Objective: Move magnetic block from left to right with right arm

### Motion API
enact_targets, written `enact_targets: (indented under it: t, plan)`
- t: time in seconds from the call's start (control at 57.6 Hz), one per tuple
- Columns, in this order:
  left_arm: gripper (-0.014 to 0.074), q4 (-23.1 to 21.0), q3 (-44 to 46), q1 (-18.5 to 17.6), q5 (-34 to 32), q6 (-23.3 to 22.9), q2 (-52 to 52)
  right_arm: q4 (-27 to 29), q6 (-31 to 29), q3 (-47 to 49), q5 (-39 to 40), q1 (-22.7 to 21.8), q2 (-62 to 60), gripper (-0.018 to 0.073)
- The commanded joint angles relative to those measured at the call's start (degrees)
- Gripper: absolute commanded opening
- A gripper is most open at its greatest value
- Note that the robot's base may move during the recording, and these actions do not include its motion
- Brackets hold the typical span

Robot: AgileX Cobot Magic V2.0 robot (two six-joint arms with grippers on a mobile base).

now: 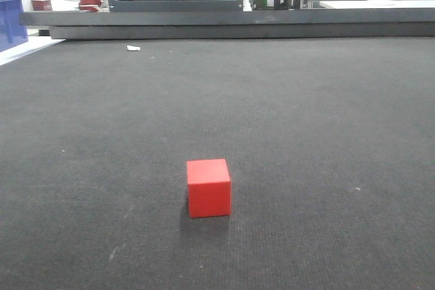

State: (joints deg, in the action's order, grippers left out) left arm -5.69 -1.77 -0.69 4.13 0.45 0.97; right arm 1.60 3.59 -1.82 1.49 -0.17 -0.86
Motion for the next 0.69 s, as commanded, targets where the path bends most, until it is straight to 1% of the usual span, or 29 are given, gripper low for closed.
enact_targets:
  t: [0.0,0.243,0.365,0.486,0.677]
  plan:
    - [-0.0126,-0.2,-0.6,0.1,-4.9,-0.4,0.5,-0.1,-0.2,0.1,5.0,-0.2,-0.9,0.0033]
    - [-0.0126,-0.2,-0.6,0.1,-4.9,-0.4,0.5,-0.1,-0.2,0.1,5.1,-0.2,-1.0,0.0033]
    - [-0.0126,-0.2,-0.6,0.1,-4.9,-0.4,0.5,2.6,-0.2,0.1,10.3,-0.2,-1.0,0.0033]
    - [-0.0126,-0.2,-0.6,0.1,-4.9,-0.4,0.5,2.6,-0.2,0.1,14.7,-0.2,-1.0,0.0033]
    - [-0.0126,-0.2,-0.6,0.1,-4.9,-0.4,0.5,2.5,-0.2,0.1,15.0,-0.2,-1.0,0.0033]
